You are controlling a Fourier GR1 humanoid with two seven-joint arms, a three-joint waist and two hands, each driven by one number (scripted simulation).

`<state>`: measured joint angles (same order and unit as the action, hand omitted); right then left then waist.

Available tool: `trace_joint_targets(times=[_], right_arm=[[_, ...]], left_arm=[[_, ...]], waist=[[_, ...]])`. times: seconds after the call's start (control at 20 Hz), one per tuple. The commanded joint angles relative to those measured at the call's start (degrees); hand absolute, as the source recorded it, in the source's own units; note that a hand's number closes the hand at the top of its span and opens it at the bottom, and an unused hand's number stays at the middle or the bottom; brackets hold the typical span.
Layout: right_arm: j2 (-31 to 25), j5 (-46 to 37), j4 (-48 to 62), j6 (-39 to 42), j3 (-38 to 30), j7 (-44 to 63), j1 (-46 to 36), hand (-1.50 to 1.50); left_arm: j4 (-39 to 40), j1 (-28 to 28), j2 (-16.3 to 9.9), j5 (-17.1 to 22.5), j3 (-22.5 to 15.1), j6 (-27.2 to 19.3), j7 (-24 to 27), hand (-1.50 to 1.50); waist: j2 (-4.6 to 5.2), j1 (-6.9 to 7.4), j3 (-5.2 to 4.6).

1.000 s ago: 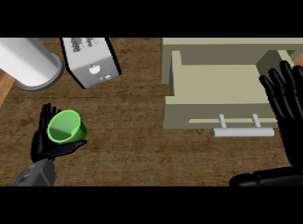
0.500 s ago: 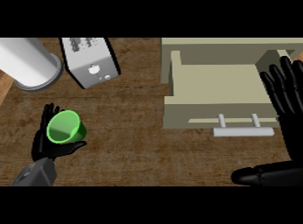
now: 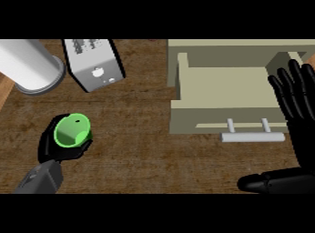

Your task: Pick up the cup, place it into the drawer and close the drawer

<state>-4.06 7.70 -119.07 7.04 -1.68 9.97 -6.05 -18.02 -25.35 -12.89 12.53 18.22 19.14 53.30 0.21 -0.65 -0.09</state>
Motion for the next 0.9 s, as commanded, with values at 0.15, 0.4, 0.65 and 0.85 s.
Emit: trace_joint_targets(times=[0.15, 0.4, 0.65, 0.85], right_arm=[[-1.2, 0.9, -0.4, 1.1, -1.3, -0.1, 0.8, -1.50], [-0.5, 0.4, -1.3, -0.9, -1.2, 1.9, -1.7, -1.50], [-1.7, 1.7, -3.4, -1.5, -2.6, 5.4, -1.9, -1.50], [-2.6, 3.2, -2.1, 2.0, -4.0, 0.7, 3.0, -1.50]], left_arm=[[-1.1, 0.6, 1.6, -1.0, -0.4, -1.0, 10.1, 1.50], [-5.8, 5.2, 4.8, -2.0, -2.4, -2.7, 12.9, 1.50], [-12.5, 1.9, 5.7, -0.3, -2.7, -3.1, 7.5, 1.50], [-23.0, 4.5, 8.6, -0.1, -6.3, -2.9, 2.7, 1.50]], waist=[[0.00, -0.09, 0.01], [-0.19, 0.57, 0.05], [-0.35, 0.67, 0.09], [-0.71, 1.25, 0.22]])
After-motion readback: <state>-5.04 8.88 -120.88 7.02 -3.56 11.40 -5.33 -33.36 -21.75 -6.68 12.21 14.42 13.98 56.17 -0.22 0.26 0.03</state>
